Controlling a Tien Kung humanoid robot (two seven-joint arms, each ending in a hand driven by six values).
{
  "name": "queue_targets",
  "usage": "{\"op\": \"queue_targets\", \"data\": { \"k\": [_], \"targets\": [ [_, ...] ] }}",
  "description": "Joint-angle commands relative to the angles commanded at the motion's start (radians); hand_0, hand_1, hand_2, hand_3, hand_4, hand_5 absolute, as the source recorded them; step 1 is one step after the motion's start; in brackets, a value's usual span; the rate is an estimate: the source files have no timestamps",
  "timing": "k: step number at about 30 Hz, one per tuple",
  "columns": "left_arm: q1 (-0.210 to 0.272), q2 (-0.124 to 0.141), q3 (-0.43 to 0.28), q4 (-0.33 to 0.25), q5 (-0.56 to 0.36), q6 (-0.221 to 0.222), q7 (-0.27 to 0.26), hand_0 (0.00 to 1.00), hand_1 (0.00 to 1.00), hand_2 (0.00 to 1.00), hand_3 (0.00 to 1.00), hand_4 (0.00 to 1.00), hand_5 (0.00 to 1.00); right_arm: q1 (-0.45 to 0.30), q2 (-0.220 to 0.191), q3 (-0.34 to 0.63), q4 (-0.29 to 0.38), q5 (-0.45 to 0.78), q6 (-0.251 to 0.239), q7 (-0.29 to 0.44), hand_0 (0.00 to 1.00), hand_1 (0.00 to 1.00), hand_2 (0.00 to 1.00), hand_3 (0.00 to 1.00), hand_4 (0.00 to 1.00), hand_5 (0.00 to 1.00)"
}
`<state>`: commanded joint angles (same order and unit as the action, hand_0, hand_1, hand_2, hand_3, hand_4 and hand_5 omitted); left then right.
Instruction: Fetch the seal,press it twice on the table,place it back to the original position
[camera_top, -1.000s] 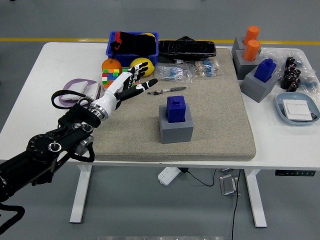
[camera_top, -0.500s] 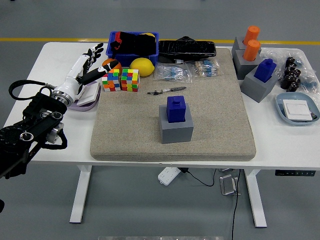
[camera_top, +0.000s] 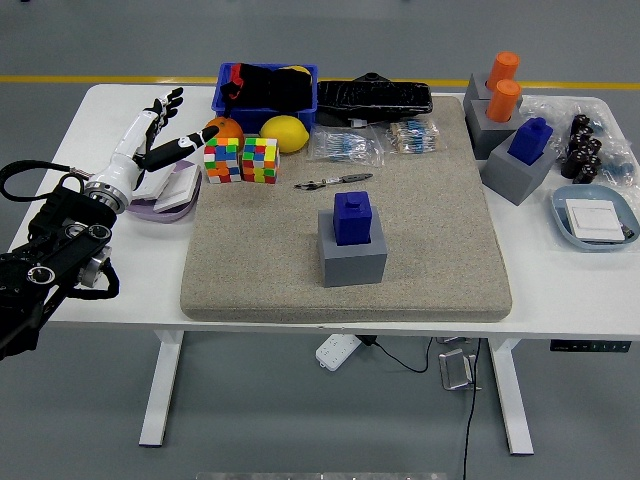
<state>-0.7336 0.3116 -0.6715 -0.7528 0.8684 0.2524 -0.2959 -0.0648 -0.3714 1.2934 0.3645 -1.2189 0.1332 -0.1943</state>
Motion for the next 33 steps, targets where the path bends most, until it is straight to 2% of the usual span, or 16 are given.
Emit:
{"op": "queue_targets", "data": {
  "k": [1, 2, 4, 7, 8, 13, 14, 22, 25, 26, 28, 33],
  "targets": [
    [0.002, 0.001, -0.004, 0.0, 0.0, 0.0, 0.0, 0.998, 0.998, 0.998, 0.998, 0.998, 0.534, 0.002, 0.0, 0.001, -0.001, -0.008, 0.011, -0.007, 0.935, 0.739, 0.735, 0.732, 0.824, 0.338],
    [0.004, 0.003, -0.007, 0.0, 0.0, -0.001, -0.001, 0.998, 0.998, 0.998, 0.998, 0.998, 0.529, 0.003, 0.0, 0.004, -0.002, -0.02, 0.021, -0.013, 0.972, 0.814, 0.811, 0.82, 0.888, 0.437],
    [0.007, 0.007, -0.011, 0.001, 0.0, -0.002, -0.001, 0.998, 0.998, 0.998, 0.998, 0.998, 0.529, 0.004, -0.001, 0.006, -0.004, -0.032, 0.036, -0.021, 0.972, 0.814, 0.811, 0.82, 0.888, 0.437],
    [0.011, 0.014, -0.021, 0.003, -0.001, -0.003, 0.0, 0.998, 0.998, 0.998, 0.998, 0.998, 0.529, 0.005, -0.001, 0.008, -0.003, -0.038, 0.03, -0.016, 0.972, 0.814, 0.811, 0.82, 0.888, 0.437],
    [0.011, 0.017, -0.024, 0.002, 0.0, -0.004, 0.001, 0.998, 0.998, 0.998, 0.998, 0.998, 0.527, 0.005, -0.001, 0.009, -0.003, -0.039, 0.027, -0.015, 0.976, 0.86, 0.864, 0.84, 0.923, 0.502],
    [0.011, 0.023, -0.034, 0.002, 0.002, -0.008, 0.006, 0.998, 0.998, 0.998, 0.998, 0.998, 0.527, 0.009, -0.001, 0.015, 0.0, -0.038, 0.007, -0.004, 0.976, 0.86, 0.864, 0.84, 0.923, 0.502],
    [0.01, 0.025, -0.038, 0.001, 0.002, -0.009, 0.007, 0.998, 0.998, 0.998, 0.998, 0.998, 0.521, 0.011, -0.001, 0.017, -0.001, -0.04, 0.006, -0.004, 0.976, 0.855, 0.859, 0.833, 0.889, 0.437],
    [0.026, 0.053, -0.087, -0.007, 0.0, -0.01, 0.002, 0.998, 0.998, 0.998, 0.998, 0.998, 0.52, 0.033, -0.024, -0.013, 0.015, -0.03, 0.006, -0.004, 0.975, 0.851, 0.854, 0.826, 0.884, 0.428],
    [0.031, 0.063, -0.086, -0.005, -0.009, -0.014, -0.001, 0.998, 0.998, 0.998, 0.998, 0.998, 0.52, 0.037, -0.033, -0.017, 0.015, -0.028, -0.004, 0.002, 0.975, 0.851, 0.854, 0.826, 0.884, 0.428],
    [0.031, 0.066, -0.085, -0.005, -0.009, -0.014, -0.001, 0.998, 0.998, 0.998, 0.998, 0.998, 0.514, 0.037, -0.034, -0.017, 0.013, -0.026, -0.006, 0.004, 0.971, 0.829, 0.814, 0.798, 0.86, 0.393],
    [0.031, 0.069, -0.087, -0.006, -0.01, -0.013, -0.003, 0.998, 0.998, 0.998, 0.998, 0.998, 0.514, 0.037, -0.036, -0.018, 0.012, -0.026, -0.008, 0.005, 0.971, 0.829, 0.814, 0.798, 0.86, 0.393],
    [0.008, 0.072, -0.07, -0.01, -0.011, -0.013, -0.005, 0.998, 0.998, 0.998, 0.998, 0.998, 0.512, 0.027, -0.036, 0.0, 0.016, -0.034, 0.003, 0.001, 0.969, 0.821, 0.804, 0.793, 0.855, 0.387]
  ]
}}
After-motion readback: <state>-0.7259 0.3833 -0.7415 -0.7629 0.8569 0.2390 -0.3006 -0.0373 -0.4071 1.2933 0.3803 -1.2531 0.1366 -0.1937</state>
